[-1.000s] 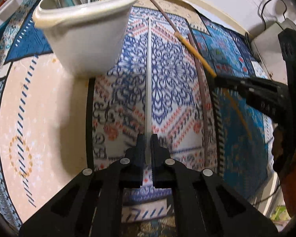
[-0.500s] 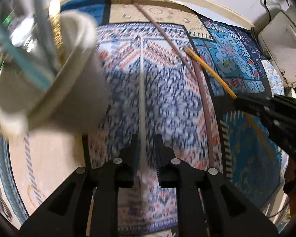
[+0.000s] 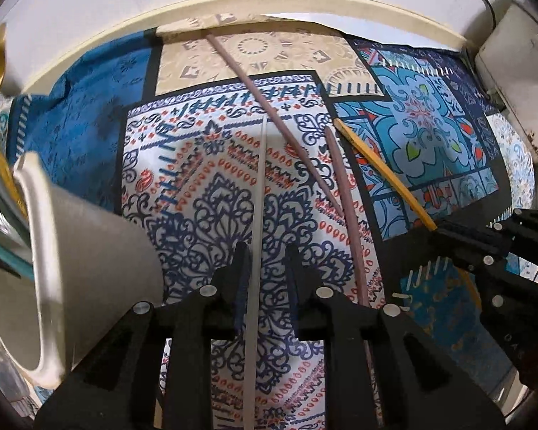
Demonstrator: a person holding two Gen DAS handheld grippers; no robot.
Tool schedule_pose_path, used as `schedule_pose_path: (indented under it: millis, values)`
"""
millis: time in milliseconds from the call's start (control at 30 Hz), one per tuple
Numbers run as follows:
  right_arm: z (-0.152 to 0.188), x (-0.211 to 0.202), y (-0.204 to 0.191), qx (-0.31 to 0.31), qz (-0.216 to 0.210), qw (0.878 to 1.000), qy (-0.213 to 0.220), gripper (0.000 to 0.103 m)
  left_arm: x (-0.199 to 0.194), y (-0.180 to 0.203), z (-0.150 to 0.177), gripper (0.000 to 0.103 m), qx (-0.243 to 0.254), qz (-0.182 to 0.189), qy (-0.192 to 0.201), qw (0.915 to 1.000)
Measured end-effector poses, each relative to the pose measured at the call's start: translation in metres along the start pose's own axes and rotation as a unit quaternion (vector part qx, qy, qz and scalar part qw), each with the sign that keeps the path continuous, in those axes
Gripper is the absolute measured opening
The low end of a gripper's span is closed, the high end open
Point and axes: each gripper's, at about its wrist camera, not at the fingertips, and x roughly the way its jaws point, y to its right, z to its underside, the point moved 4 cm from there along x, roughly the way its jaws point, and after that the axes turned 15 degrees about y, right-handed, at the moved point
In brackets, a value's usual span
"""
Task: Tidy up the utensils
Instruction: 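Grasp a white stick with the left tool while the right tool grasps a yellow stick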
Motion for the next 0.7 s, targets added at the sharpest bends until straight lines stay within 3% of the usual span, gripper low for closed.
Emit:
schedule_pose_path:
  millis: [67, 133, 367, 700]
  values:
    - [0.001, 0.005, 0.000, 0.001, -0.005, 1.000, -0.011, 0.006, 0.001, 0.001, -0.001, 0.015, 0.003, 0.006, -0.002, 1.0000]
    - [0.001, 0.009, 0.000, 0.009, -0.012, 1.000, -0.021, 0.006, 0.003, 0.004, -0.002, 0.004, -0.002, 0.020, -0.010, 0.9998]
    - [-0.008, 0.020, -0.001, 0.008, -0.016, 0.999, -0.031, 0.006, -0.007, 0.005, 0.012, 0.004, -0.005, 0.056, -0.029, 0.9980]
    - [-0.029, 0.041, -0.010, -0.016, -0.029, 0.999, -0.036, 0.006, -0.001, 0.017, 0.006, 0.005, 0.009, 0.056, -0.031, 0.9979]
